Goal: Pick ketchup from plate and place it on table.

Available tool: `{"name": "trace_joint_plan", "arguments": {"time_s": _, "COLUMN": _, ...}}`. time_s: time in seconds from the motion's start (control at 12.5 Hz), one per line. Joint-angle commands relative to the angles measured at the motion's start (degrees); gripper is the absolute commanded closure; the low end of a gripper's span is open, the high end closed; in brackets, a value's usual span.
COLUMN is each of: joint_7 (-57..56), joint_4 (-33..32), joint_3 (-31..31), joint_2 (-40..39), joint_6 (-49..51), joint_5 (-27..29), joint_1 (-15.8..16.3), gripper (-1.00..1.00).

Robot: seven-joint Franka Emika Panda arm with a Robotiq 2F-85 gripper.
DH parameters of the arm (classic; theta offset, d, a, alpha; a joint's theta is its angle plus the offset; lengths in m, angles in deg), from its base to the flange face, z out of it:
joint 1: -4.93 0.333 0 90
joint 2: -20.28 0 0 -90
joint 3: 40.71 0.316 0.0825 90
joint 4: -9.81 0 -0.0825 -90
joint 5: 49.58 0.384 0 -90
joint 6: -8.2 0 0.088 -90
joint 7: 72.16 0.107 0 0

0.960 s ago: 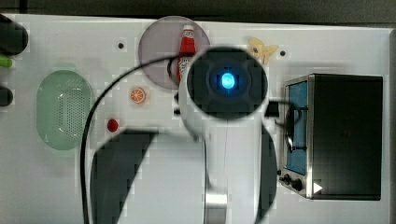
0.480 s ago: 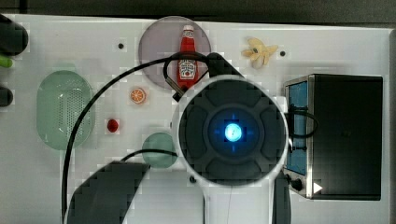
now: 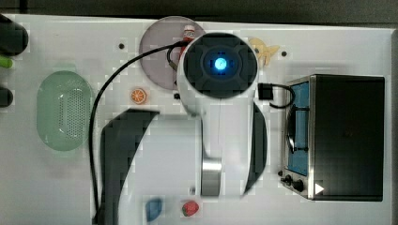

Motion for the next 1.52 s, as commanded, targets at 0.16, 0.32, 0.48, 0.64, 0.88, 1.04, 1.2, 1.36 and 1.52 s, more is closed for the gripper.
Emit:
{"name": "trace_joint_plan", "arguments": {"time_s": 0.16, "joint_7": -8.1, "joint_4": 0.4, "joint_3": 0.8, "joint_2": -5.8, "joint_6": -6.8, "joint_5": 0.2, "joint_1": 0.2, "gripper": -1.0}}
{"name": "trace_joint_plan", "arguments": {"time_s": 0.32, "joint_7": -12.5, "joint_4": 1.1, "joint_3": 1.0, "joint_2": -9.5, "joint_6": -9.9, "joint_5": 0.2, "joint_1": 0.3, "gripper": -1.0}}
{"name": "trace_joint_plan", "arguments": {"time_s": 0.48, "joint_7": -16.2, "joint_4": 2.0, "joint_3": 1.0, "joint_2": -13.1, "joint_6": -11.7, "joint_5": 0.2, "joint_1": 0.3, "gripper": -1.0}}
{"name": "trace_joint_plan", "arguments": {"time_s": 0.64, "joint_7": -20.7, "joint_4": 3.6, "joint_3": 1.0, "joint_2": -16.7, "joint_6": -13.4, "joint_5": 0.1, "joint_1": 0.4, "gripper": -1.0}}
{"name": "trace_joint_plan", "arguments": {"time_s": 0.88, "joint_7": -29.0, "joint_4": 6.9, "joint_3": 1.0, "joint_2": -22.2, "joint_6": -16.2, "joint_5": 0.1, "joint_1": 0.7, "gripper": -1.0}}
{"name": "trace_joint_plan", "arguments": {"time_s": 1.04, "joint_7": -32.1, "joint_4": 9.1, "joint_3": 1.0, "joint_2": -26.1, "joint_6": -17.4, "joint_5": 0.1, "joint_1": 0.9, "gripper": -1.0}}
{"name": "trace_joint_plan", "arguments": {"time_s": 1.2, "joint_7": -32.9, "joint_4": 11.4, "joint_3": 1.0, "joint_2": -29.8, "joint_6": -18.1, "joint_5": 0.1, "joint_1": 1.1, "gripper": -1.0}}
{"name": "trace_joint_plan", "arguments": {"time_s": 1.36, "joint_7": -33.1, "joint_4": 13.7, "joint_3": 1.1, "joint_2": -33.3, "joint_6": -19.2, "joint_5": 0.0, "joint_1": 1.3, "gripper": -1.0}}
{"name": "trace_joint_plan", "arguments": {"time_s": 1.52, "joint_7": -34.0, "joint_4": 15.8, "joint_3": 1.1, "joint_2": -36.6, "joint_6": -20.7, "joint_5": -0.1, "joint_1": 1.8, "gripper": -1.0}}
